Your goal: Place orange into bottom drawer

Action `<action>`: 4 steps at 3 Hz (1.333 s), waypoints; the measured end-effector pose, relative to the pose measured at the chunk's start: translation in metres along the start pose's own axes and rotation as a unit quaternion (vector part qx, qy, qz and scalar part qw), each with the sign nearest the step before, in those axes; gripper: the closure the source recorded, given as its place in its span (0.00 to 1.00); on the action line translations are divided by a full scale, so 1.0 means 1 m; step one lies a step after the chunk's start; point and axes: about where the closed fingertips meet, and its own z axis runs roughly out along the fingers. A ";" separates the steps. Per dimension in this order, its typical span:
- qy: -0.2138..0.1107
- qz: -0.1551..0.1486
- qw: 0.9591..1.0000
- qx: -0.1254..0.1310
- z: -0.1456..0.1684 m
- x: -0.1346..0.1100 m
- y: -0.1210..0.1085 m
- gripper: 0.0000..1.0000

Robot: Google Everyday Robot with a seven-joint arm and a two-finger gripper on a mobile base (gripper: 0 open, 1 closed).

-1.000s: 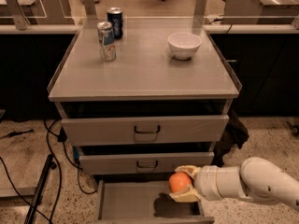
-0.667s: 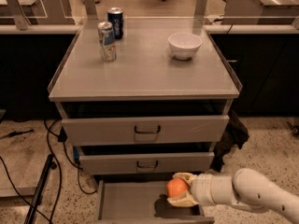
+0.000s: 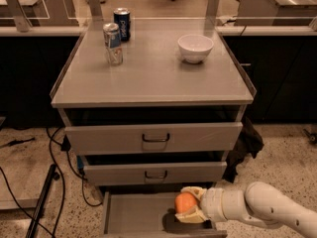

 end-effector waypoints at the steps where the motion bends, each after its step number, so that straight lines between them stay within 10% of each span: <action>1: -0.001 -0.006 1.000 -0.001 0.018 0.022 -0.006 1.00; 4: -0.043 -0.025 0.999 -0.002 0.103 0.090 -0.035 1.00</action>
Offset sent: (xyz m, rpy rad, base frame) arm 0.0499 0.0050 -0.1296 0.0321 -0.0989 0.0457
